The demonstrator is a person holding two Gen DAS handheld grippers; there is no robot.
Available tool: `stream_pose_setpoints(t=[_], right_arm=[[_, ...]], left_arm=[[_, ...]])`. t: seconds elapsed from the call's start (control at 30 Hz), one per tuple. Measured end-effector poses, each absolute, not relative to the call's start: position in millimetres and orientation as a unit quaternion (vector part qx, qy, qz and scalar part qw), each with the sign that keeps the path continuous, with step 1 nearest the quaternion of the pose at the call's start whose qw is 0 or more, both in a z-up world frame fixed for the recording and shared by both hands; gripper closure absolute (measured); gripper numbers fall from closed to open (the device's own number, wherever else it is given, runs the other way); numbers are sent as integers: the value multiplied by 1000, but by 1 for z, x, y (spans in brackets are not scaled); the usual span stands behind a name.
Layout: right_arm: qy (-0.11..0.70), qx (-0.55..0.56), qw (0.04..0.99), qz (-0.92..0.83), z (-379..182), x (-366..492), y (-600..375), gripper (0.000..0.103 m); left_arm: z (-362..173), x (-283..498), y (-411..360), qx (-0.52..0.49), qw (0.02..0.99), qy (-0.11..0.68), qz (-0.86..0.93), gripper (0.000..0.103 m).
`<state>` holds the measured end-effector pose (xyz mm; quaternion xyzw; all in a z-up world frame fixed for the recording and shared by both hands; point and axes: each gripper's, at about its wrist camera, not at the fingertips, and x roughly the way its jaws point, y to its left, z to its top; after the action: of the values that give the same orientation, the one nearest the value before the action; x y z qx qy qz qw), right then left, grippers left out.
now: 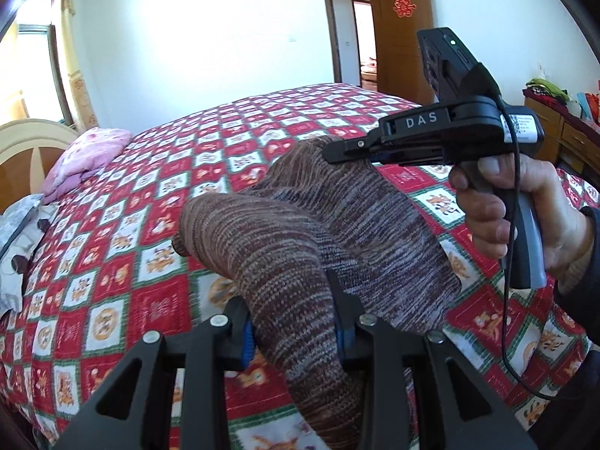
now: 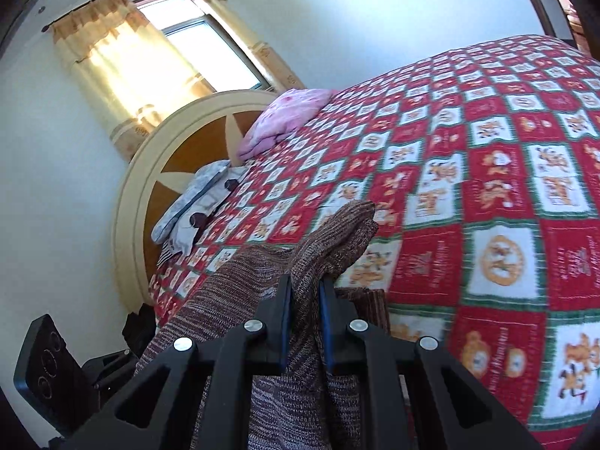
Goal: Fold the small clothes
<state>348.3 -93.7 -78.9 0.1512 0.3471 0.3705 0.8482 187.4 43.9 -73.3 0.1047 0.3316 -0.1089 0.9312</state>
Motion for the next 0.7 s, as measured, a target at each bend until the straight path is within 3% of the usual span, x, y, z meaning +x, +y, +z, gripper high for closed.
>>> stream_pose_setpoints(t=[0.7], right_arm=[[363,117,825,417,-82,348,-4,90]], left_arm=[[-79,163,113,51,943,324,-59,71]])
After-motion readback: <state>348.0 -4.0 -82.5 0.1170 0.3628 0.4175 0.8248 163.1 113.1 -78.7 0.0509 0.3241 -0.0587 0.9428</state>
